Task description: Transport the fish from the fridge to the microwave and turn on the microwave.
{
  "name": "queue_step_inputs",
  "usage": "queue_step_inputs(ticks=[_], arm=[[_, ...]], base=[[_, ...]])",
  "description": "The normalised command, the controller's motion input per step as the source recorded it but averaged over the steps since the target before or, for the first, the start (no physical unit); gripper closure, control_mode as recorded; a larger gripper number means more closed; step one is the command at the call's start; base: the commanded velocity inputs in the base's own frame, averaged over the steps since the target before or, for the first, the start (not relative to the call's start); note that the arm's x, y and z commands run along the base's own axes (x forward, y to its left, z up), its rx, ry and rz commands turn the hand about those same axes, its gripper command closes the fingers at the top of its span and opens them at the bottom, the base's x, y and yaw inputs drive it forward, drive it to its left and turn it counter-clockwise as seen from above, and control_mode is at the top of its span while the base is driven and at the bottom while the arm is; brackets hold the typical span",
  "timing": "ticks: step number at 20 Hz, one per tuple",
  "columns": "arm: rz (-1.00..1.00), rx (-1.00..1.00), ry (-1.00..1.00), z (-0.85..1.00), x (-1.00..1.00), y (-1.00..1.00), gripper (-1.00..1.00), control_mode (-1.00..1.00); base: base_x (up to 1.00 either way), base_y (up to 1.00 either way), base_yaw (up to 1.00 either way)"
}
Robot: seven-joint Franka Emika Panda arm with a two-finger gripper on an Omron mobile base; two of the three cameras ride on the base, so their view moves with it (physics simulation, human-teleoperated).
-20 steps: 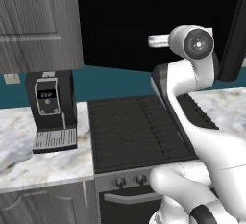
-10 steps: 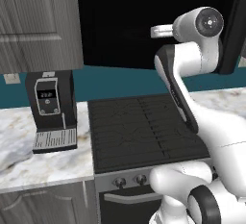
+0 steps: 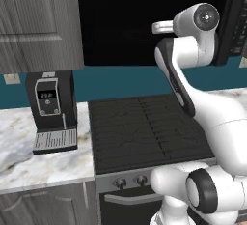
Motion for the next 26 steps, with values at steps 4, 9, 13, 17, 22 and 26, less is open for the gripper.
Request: queue_step_inputs(ticks=[4,9,13,17,22,26], arm=[[0.01,0.00,0.00,0.00,0.48,-0.26,1.00,-1.00],[0.00,0.00,0.00,0.00,0.43,-0.25,1.00,-1.00],[0.00,0.00,0.00,0.00,0.42,-0.20,1.00,-1.00],[0.01,0.00,0.00,-0.04,0.40,-0.16,1.00,-1.00],[0.03,0.00,0.00,-0.02,0.17,-0.17,1.00,-1.00],[0.03,0.00,0.00,0.00,-0.08,-0.16,1.00,-1.00]], base=[[0.00,0.00,0.00],[0.00,0.00,0.00],[0.00,0.00,0.00],[0.00,0.00,0.00],[0.00,0.00,0.00],[0.00,0.00,0.00]])
